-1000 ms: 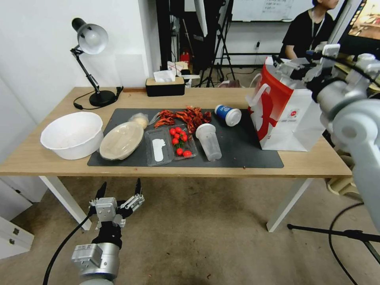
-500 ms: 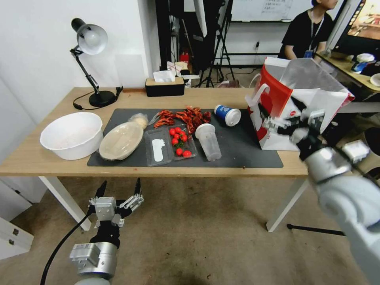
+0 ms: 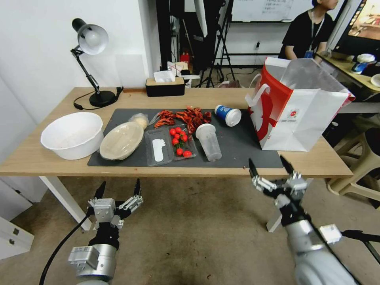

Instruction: Pick up the trash from the table and place it into the takeout bag.

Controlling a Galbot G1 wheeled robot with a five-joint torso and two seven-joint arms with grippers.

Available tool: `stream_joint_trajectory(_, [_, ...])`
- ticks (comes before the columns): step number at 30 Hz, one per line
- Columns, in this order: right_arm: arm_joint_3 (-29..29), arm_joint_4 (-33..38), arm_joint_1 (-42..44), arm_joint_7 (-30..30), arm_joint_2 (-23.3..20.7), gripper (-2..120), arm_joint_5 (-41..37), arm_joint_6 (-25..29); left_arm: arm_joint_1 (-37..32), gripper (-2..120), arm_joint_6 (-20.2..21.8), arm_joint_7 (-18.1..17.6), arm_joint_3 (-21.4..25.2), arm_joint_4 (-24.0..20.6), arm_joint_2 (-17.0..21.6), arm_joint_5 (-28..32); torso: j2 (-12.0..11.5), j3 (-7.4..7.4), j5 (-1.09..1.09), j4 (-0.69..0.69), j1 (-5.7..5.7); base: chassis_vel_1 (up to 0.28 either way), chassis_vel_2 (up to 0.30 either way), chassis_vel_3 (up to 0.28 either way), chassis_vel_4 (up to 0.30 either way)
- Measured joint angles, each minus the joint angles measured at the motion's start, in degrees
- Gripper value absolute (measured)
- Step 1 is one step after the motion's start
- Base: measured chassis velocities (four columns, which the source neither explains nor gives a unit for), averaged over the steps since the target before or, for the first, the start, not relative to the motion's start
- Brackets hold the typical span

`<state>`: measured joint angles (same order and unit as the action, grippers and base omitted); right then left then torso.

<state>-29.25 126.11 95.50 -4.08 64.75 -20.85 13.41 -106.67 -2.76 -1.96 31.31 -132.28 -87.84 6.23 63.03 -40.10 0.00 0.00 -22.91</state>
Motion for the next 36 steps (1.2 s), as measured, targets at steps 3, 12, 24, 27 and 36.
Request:
stream_joint_trajectory(3, [0.4,-1.3,2.9,-0.5,1.5,100,2.1,1.4,0.0,100,-0.2,0.0,0.0,0.0,0.2,0.0,0.0,0.00,-0.04,0.01,0.00,0.000,0.000,0.000,0.000])
stream_joint_trajectory(12, [1.3,-5.5,5.8,-0.3,2.9,100,2.2,2.2,-0.2,100,-0.8,-0.2,0.3,0.0,0.6,0.2,0.0,0.00,-0.01,0.01,-0.01,0.000,0.000,0.000,0.000])
stream_joint_trajectory(24, [1.6,-7.8,4.5,0.4,3.2,100,3.4,2.5,-0.1,100,-1.0,-0.3,0.0,-0.2,0.7,0.2,0.0,-0.01,-0.01,0.00,-0.01,0.000,0.000,0.000,0.000])
stream_joint_trajectory(27, [3.3,-7.8,-0.5,0.9,1.8,100,2.5,1.6,0.2,100,-1.1,-0.2,-0.1,0.3,0.6,0.2,0.0,-0.01,0.00,-0.01,-0.01,0.000,0.000,0.000,0.000])
stream_joint_trajectory(36, [9.8,-8.6,-15.5,0.9,0.1,100,-3.2,-6.8,0.5,100,-0.8,0.0,-0.5,-0.1,0.6,0.1,0.0,-0.02,0.00,0.00,-0.01,0.000,0.000,0.000,0.000])
